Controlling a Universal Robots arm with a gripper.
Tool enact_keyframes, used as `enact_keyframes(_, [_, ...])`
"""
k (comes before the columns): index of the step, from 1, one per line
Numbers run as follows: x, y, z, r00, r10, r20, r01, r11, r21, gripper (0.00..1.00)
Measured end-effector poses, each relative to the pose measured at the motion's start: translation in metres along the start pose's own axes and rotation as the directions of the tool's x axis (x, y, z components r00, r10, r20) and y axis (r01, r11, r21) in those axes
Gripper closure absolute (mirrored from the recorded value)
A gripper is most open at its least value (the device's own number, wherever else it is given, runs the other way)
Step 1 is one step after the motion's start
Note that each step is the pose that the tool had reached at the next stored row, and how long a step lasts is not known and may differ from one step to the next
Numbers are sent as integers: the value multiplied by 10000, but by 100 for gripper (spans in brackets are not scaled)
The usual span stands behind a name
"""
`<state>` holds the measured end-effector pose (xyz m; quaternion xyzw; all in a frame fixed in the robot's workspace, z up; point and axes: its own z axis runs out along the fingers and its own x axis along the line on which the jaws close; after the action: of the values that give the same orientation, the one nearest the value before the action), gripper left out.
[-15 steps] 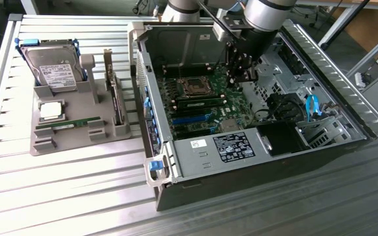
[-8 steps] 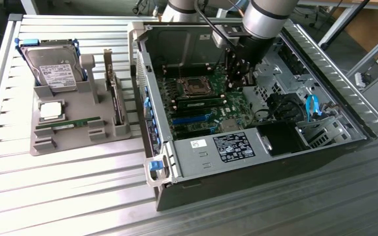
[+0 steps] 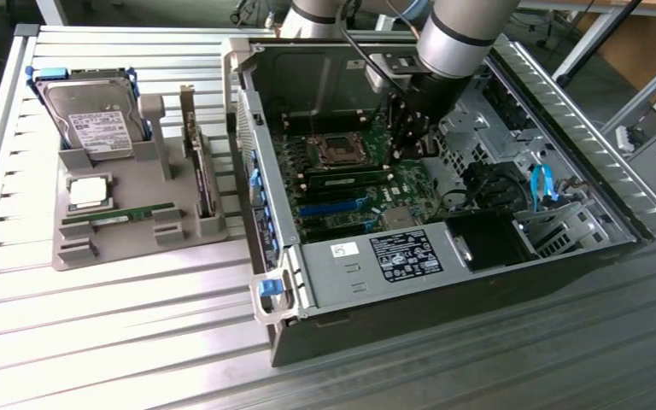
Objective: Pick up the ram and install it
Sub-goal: 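Press down the ram until it locks into place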
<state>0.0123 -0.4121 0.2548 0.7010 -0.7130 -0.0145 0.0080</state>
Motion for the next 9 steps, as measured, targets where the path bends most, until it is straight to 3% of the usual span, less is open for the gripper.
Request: enact_keyframes(9, [1, -11, 105, 10000, 0, -1, 0, 10000, -44, 91])
